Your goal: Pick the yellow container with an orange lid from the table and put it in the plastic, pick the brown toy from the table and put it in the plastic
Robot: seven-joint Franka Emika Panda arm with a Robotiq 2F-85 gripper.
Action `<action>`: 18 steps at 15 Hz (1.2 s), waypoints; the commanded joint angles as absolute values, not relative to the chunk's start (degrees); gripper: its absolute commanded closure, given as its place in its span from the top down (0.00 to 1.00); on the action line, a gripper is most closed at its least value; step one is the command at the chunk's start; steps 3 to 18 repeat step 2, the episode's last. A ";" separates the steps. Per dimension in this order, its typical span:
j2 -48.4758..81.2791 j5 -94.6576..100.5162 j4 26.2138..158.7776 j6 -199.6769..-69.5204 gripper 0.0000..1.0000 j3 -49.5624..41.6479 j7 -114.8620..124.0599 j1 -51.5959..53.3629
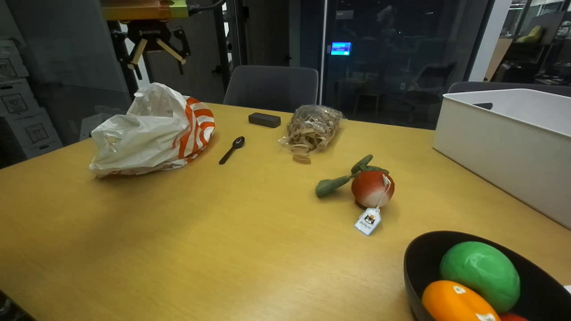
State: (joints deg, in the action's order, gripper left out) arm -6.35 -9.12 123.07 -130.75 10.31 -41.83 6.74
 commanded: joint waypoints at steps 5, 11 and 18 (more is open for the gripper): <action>-6.45 -8.88 123.50 -130.66 1.00 8.96 -41.48 8.55; -6.45 -8.88 123.50 -130.66 1.00 8.96 -41.48 8.55; -6.45 -8.88 123.50 -130.66 1.00 8.96 -41.48 8.55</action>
